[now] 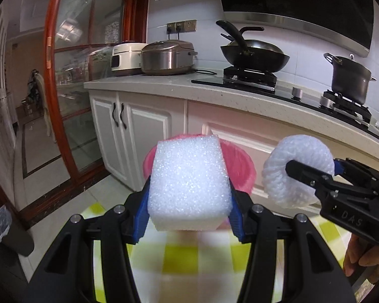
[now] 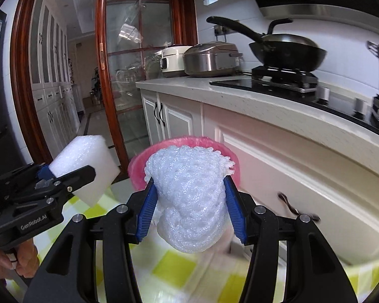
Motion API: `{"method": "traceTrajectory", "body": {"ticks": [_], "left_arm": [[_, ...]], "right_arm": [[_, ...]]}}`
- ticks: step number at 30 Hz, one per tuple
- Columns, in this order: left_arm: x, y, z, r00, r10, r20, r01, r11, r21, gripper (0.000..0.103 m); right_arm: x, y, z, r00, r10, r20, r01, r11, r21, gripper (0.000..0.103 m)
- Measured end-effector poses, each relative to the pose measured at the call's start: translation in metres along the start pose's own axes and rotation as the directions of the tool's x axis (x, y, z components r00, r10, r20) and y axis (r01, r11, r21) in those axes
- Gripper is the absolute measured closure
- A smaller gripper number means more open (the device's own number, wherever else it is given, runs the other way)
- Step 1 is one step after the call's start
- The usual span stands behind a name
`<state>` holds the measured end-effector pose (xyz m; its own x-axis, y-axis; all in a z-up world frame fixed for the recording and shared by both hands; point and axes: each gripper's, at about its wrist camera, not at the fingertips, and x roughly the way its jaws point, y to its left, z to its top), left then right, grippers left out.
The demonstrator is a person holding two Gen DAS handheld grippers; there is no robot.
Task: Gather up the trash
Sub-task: 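Carry both held items over the pink bin and open both tools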
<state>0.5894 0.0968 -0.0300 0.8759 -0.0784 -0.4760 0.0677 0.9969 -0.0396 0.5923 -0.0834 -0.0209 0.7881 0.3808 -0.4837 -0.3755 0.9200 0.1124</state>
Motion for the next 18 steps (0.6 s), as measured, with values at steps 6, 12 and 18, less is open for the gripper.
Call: {"method": "traceTrajectory", "body": {"ticks": [6, 12, 18], "left_arm": [[0.061, 0.019, 0.024, 1.0, -0.013, -0.013, 0.013, 1.0, -0.001, 0.052], [0.11, 0.027, 0.031, 0.999, -0.029, -0.025, 0.029, 0.999, 0.012, 0.052], [0.14, 0.035, 0.03, 0.999, -0.038, -0.039, 0.037, 0.999, -0.026, 0.045]], "right_arm": [[0.05, -0.023, 0.023, 0.999, 0.036, 0.014, -0.037, 0.998, 0.051, 0.048], [0.098, -0.04, 0.024, 0.998, 0.06, -0.003, -0.059, 0.996, 0.072, 0.047], [0.128, -0.041, 0.015, 0.998, 0.059, -0.012, -0.058, 0.997, 0.056, 0.026]]}}
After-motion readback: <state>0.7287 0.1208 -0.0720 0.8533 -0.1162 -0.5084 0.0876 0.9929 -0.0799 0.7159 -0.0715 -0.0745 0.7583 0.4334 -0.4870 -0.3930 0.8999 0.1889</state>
